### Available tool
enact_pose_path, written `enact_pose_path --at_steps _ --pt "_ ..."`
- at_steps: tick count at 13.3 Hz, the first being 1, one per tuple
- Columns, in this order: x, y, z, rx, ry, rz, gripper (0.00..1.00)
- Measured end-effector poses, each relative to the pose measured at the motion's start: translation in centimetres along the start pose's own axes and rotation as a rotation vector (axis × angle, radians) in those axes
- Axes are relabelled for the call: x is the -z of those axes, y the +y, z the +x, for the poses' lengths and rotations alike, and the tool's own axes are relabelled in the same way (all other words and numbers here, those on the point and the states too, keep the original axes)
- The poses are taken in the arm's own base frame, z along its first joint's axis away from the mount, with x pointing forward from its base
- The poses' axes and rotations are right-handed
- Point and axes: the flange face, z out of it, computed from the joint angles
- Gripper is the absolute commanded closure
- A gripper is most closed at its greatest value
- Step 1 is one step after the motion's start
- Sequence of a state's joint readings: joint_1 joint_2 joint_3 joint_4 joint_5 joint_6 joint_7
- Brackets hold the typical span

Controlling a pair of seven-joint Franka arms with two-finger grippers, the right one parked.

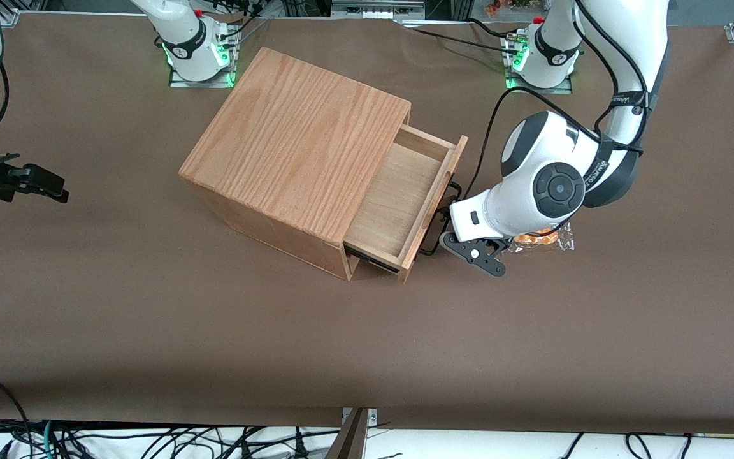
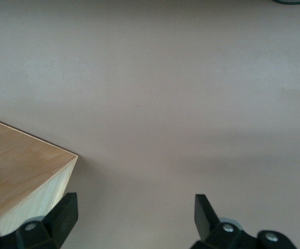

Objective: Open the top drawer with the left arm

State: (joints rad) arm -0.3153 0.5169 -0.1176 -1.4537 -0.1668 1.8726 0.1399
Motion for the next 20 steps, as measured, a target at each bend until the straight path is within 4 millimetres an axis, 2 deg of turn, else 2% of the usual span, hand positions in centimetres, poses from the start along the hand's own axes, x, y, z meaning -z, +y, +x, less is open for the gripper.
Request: enact_pose_path --at_steps 3,9,18,20 --pt "0.1 -0.2 -0.1 0.002 -0.001 0.003 0.0" --pt "0.7 -2.0 -0.4 0.017 -0.004 0.013 0.0" --pt "0.9 -2.5 -0.5 0.024 -0.002 0.011 0.0" --pt "1.0 -3.3 -0.7 0.038 -0.01 -0.002 0.0"
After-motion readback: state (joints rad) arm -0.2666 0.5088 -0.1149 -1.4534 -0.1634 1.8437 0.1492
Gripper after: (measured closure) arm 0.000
